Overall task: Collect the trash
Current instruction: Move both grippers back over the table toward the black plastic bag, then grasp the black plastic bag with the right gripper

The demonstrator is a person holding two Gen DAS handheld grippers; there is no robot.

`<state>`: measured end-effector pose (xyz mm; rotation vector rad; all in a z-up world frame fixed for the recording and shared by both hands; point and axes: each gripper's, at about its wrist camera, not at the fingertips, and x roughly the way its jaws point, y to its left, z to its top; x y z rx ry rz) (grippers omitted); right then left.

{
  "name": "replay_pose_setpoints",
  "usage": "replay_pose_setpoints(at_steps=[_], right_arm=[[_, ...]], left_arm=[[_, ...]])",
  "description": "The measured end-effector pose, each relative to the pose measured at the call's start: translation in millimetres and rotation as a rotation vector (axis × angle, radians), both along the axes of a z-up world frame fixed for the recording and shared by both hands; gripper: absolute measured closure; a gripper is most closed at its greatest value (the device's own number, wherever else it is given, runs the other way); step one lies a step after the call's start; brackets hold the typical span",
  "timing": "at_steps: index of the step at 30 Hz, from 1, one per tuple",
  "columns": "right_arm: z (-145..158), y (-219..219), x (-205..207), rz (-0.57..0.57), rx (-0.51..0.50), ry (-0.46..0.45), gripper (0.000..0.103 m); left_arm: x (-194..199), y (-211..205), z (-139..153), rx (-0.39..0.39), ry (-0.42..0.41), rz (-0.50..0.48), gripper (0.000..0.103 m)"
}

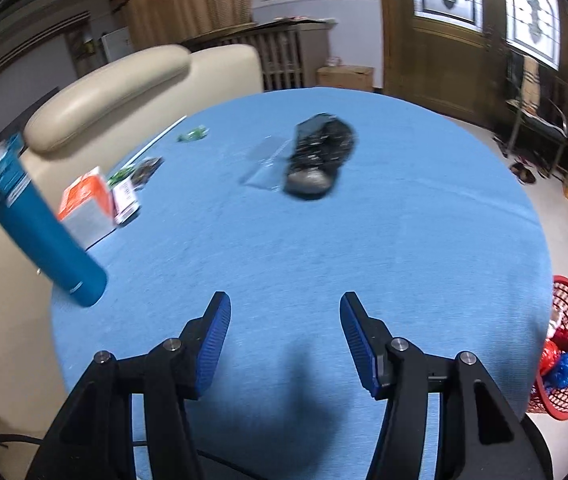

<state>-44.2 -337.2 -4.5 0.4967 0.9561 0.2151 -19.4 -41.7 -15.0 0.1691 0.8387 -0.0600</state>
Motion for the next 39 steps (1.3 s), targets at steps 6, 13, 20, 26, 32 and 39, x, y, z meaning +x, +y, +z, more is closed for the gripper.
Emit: replay_pose_setpoints(at_steps=[6, 13, 20, 26, 32, 39], right_arm=[[14, 45, 39, 0.080, -0.037, -0.043, 0.039], [15, 95, 95, 0.154, -0.044, -0.046, 0.039], [1, 128, 158, 0.159, -0.028, -0.033, 0.039], [-20, 147, 214, 0.131, -0.006, -0.001, 0.039], [-46, 168, 266, 0.091, -0.013, 0.048, 0.040], [-76, 192, 301, 0.073, -0.105, 0.122, 0.044]], left_arm=[[4, 27, -8, -0.015, 0.008, 0.048, 0.045], [11, 52, -17, -0.034, 0.020, 0.093, 0.045], [21, 78, -29, -0.050, 0.049, 0.139, 0.045], [26, 93, -36, -0.049, 0.057, 0.159, 0.045], [35, 108, -37, -0.046, 0.058, 0.182, 0.045], [59, 113, -33, -0.033, 0.043, 0.181, 0.045]])
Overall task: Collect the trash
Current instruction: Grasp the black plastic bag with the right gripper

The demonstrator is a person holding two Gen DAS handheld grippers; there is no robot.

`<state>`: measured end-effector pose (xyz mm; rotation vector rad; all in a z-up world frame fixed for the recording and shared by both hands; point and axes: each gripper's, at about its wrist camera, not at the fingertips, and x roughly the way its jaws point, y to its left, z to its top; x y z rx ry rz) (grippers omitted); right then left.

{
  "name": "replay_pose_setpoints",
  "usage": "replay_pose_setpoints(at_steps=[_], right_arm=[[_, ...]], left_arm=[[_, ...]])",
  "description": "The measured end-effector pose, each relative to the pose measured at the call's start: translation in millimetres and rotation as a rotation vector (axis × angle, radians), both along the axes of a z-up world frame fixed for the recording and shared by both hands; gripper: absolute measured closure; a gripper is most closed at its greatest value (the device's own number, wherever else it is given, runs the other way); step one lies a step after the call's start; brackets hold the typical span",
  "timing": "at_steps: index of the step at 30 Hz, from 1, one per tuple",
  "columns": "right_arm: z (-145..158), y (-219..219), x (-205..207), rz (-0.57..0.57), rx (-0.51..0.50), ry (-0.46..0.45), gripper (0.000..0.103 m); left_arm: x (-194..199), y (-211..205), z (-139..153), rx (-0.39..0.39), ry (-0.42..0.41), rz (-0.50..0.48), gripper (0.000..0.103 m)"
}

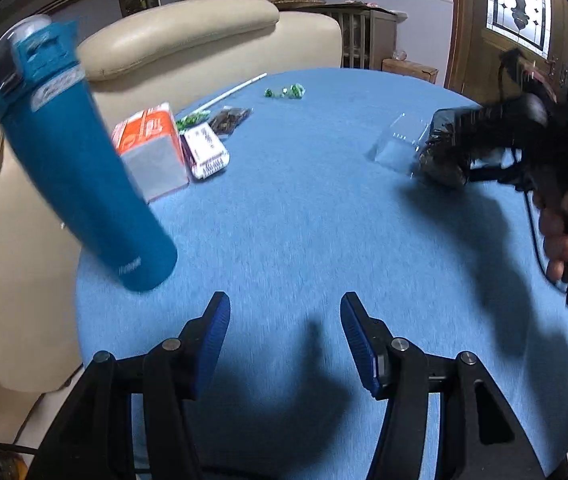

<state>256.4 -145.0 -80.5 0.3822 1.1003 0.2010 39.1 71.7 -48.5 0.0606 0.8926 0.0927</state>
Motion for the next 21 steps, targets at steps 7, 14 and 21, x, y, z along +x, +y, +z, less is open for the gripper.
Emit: replay_pose_setpoints(at_steps=[7, 14, 21], right_arm=[[0, -8, -12, 0.069, -0.030, -0.044, 0.065], [10, -56, -43, 0.071, 0.006, -0.070, 0.065], [5, -100, -82, 0.042, 0.073, -0.051, 0.065]], left_arm=[[46, -14, 15, 0.000, -0.062, -0.068, 0.032], [128, -53, 11, -0.055, -0.047, -0.192, 0.030], [188, -88, -5, -0.032, -0.026, -0.242, 0.030]])
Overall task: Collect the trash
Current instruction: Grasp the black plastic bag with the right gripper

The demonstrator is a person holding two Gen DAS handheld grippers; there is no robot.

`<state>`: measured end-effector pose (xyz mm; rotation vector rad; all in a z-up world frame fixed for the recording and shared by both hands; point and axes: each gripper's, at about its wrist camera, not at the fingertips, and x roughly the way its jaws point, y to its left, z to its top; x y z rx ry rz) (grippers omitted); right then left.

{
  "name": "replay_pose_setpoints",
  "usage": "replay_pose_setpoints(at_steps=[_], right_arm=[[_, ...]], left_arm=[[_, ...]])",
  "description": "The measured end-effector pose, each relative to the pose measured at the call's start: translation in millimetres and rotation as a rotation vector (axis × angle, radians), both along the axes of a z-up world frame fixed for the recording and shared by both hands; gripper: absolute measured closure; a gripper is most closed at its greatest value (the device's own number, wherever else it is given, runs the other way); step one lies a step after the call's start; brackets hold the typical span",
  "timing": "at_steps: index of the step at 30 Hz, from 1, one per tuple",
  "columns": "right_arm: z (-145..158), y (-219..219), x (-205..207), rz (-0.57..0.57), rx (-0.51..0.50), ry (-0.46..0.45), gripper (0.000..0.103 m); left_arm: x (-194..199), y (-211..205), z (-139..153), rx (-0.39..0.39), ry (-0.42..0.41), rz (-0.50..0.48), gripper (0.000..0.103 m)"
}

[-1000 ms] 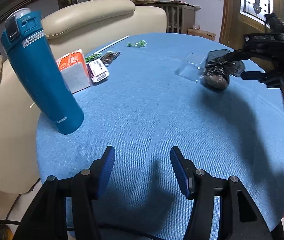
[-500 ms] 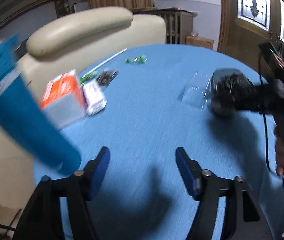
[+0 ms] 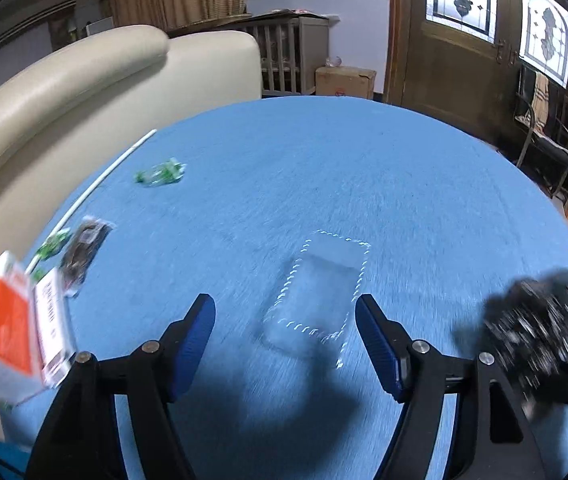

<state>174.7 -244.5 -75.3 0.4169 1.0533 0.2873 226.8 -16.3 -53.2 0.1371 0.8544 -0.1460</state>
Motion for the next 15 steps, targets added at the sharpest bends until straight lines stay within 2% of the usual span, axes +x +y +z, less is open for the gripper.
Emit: replay_pose_setpoints(at_steps=[4, 8, 10, 15], right_arm=[[-6, -16, -14, -0.013, 0.034, 0.020, 0.065], [-9, -23, -22, -0.027, 0.055, 0.018, 0.065], [-8, -27, -26, -0.035, 0.062, 0.010, 0.065], [6, -32, -40, -0.029, 0.056, -0.028, 0.065]], left_arm=[[6, -11, -8, -0.001, 0.021, -0.044, 0.030], [9, -16, -15, -0.010, 0.048, -0.048, 0.030], [9, -17, -19, -0.011, 0.064, -0.044, 0.050], [-1, -22, -17, -0.004, 0.072, -0.034, 0.053]])
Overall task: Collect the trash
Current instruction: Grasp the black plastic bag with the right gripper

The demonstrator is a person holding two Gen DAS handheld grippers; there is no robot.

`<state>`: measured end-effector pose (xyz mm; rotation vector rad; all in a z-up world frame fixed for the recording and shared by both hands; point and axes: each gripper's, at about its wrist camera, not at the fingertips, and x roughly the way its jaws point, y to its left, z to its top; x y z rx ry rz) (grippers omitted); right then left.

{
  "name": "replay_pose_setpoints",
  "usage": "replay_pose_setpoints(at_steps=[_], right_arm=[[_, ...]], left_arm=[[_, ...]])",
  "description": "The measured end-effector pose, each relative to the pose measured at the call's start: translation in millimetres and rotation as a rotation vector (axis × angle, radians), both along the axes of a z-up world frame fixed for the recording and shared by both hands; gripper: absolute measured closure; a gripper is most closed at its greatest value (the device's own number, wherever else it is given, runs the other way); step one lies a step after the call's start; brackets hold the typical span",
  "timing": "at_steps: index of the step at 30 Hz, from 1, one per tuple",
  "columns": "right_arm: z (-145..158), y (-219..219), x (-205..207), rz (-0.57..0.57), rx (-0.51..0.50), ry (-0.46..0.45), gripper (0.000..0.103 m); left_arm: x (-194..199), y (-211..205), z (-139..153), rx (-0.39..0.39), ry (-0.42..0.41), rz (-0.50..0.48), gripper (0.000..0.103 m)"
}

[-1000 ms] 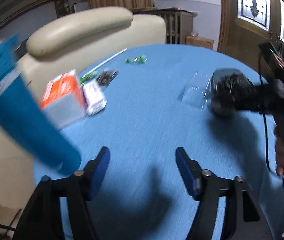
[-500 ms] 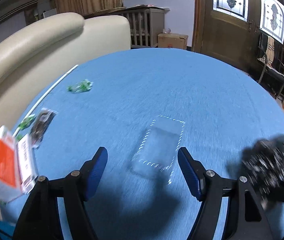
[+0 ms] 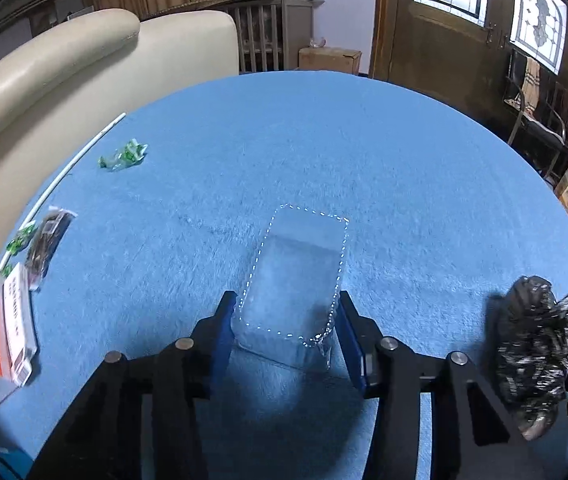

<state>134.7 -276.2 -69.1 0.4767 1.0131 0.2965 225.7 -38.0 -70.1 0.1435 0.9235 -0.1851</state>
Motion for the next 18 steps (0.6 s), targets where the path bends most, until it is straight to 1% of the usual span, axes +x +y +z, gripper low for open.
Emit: replay_pose_setpoints(at_steps=[2, 5, 11, 15, 18], right_arm=[[5, -2, -5, -0.003, 0.005, -0.015, 0.065], [15, -9, -18, -0.015, 0.020, -0.033, 0.065], [33, -19, -47, -0.033, 0.045, -0.070, 0.065], [47, -25, -76, -0.036, 0.047, -0.103, 0.065], [53, -25, -90, -0.031, 0.042, -0.122, 0.065]], left_arm=[[-12, -4, 7, 0.009, -0.009, 0.004, 0.053], [-40, -11, 24, 0.024, -0.049, -0.005, 0.053], [-107, -25, 65, 0.061, -0.146, -0.007, 0.053], [-141, -26, 84, 0.082, -0.199, 0.000, 0.053], [-166, -28, 92, 0.104, -0.238, -0.004, 0.053]])
